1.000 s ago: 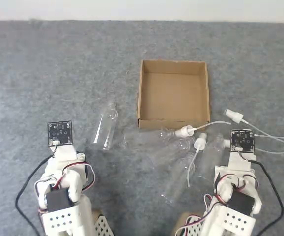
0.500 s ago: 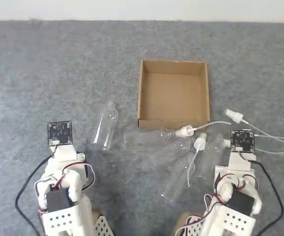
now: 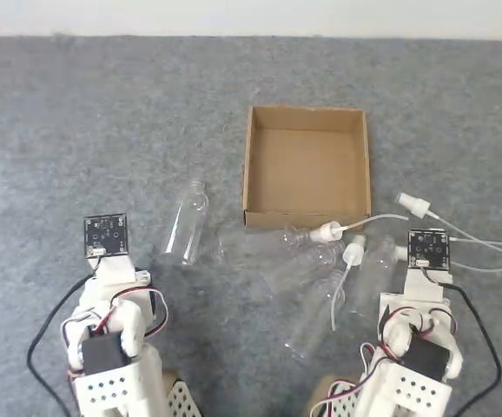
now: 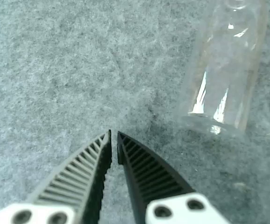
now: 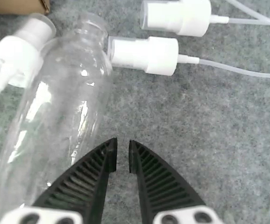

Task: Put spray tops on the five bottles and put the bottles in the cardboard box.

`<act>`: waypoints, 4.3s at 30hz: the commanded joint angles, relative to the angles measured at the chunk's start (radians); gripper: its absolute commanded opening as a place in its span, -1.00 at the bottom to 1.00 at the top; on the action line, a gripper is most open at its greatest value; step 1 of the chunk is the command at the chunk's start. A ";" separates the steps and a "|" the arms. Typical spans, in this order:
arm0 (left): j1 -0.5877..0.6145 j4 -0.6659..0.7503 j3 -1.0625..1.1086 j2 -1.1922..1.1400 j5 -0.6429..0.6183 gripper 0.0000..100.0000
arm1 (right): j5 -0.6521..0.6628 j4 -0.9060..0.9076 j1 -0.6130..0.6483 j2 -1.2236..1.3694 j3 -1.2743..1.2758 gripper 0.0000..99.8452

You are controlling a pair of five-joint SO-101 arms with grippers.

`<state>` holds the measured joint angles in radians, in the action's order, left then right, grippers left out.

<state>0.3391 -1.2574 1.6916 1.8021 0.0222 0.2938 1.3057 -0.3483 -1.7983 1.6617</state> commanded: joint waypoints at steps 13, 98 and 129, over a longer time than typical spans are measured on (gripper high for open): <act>0.003 -0.005 -0.007 0.018 -0.011 -0.98 | 0.009 0.002 -0.005 -0.016 0.021 -0.99; 0.003 -0.005 -0.007 0.018 -0.011 -0.98 | 0.009 0.004 0.208 -0.019 0.021 -0.99; 0.003 -0.005 -0.007 0.018 -0.011 -0.98 | 0.011 0.004 0.208 -0.019 0.021 -0.99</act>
<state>0.3391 -1.2574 1.6916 1.8021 0.0222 0.2938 1.3057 -0.1504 -1.7998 1.6617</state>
